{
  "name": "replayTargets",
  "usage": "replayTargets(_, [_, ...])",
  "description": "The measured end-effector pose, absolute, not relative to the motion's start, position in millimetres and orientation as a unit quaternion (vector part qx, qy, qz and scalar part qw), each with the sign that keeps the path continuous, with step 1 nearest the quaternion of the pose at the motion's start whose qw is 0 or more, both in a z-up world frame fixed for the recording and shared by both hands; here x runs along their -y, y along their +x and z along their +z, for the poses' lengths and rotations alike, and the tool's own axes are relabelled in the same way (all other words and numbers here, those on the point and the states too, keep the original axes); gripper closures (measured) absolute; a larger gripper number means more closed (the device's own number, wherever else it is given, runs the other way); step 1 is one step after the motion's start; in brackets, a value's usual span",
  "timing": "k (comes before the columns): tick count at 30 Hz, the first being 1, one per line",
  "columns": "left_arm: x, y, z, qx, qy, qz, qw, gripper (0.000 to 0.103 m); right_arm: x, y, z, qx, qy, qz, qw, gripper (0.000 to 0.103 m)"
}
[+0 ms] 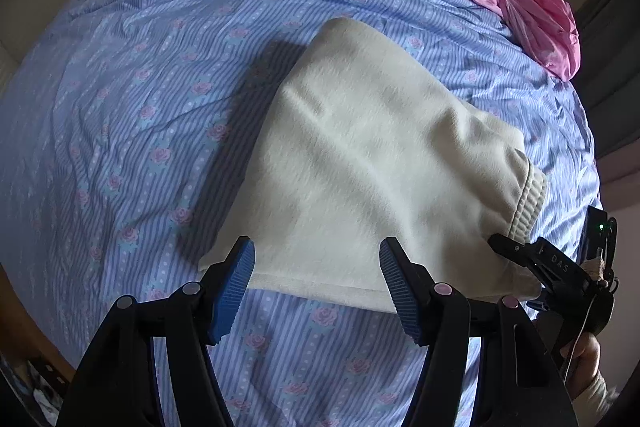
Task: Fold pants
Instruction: 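Close the right gripper on the waistband while the left gripper grasps the folded bundle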
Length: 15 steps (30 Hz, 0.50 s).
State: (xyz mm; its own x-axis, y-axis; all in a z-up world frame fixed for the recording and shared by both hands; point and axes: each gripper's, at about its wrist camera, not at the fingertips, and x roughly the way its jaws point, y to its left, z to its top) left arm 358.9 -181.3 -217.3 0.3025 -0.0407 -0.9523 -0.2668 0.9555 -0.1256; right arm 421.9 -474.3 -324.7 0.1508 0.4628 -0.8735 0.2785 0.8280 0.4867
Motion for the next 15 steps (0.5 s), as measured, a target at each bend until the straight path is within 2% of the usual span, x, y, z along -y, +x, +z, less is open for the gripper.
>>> replayTargets(7, [169, 355, -223, -0.592, -0.137, 0.083, 0.79, 0.039, 461, 428, -332, -0.658, 0.287, 0.072, 0.692, 0.005])
replayTargets(11, [156, 354, -226, -0.594, -0.151, 0.092, 0.785, 0.039, 451, 425, -331, -0.663, 0.307, 0.078, 0.678, 0.014])
replayTargets(15, [152, 360, -228, -0.6, -0.13, 0.088, 0.784, 0.039, 450, 430, -338, -0.669, 0.314, 0.091, 0.667, 0.015])
